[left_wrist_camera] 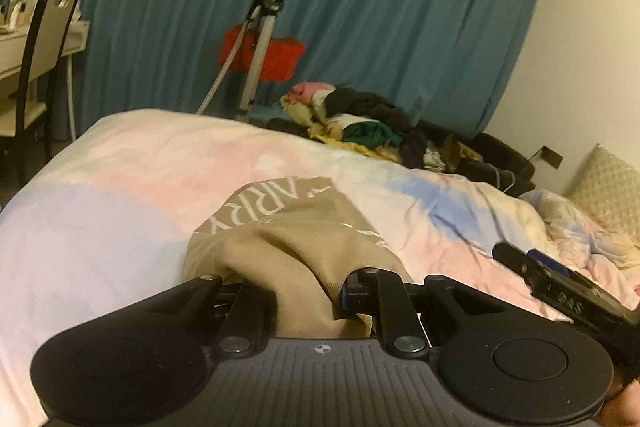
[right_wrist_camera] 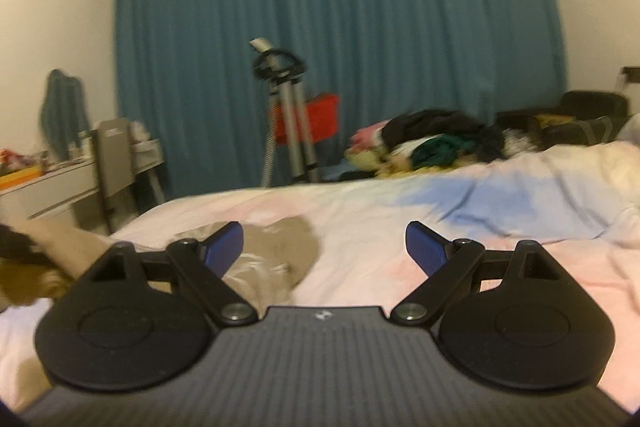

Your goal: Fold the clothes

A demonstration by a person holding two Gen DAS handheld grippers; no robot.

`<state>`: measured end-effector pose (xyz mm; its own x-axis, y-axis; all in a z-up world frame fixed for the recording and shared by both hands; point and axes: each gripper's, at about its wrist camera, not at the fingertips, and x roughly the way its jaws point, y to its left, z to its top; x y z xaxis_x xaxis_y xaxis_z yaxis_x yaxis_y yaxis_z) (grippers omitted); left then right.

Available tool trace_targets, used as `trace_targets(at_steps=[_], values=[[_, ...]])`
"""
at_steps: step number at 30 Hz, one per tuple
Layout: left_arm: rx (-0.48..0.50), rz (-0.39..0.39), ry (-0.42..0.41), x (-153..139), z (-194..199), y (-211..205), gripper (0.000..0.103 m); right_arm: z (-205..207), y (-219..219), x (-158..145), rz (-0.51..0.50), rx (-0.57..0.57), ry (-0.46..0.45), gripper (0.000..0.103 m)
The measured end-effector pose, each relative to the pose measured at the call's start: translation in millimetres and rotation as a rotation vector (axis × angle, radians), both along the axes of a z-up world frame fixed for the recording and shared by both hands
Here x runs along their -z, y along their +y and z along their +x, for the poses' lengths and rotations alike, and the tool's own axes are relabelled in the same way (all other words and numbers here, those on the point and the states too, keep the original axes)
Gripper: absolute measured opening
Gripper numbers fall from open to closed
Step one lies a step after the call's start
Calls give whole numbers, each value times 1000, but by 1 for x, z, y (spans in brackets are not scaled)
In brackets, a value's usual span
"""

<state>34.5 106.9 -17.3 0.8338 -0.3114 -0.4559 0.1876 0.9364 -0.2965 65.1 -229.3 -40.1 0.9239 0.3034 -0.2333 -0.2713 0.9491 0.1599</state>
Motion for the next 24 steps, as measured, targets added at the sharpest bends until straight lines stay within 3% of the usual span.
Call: trace_targets(at_steps=[1, 10, 17, 24], values=[[-73, -3, 2, 1, 4, 3, 17, 3, 4, 3, -11, -27, 23, 89], [-70, 34, -10, 18, 34, 18, 20, 18, 36, 31, -56, -196, 162, 89], [-96, -34, 32, 25, 47, 31, 22, 17, 66, 49, -76, -343, 188, 89], [-102, -43, 34, 27, 49, 29, 22, 9, 95, 65, -181, -447, 179, 88]])
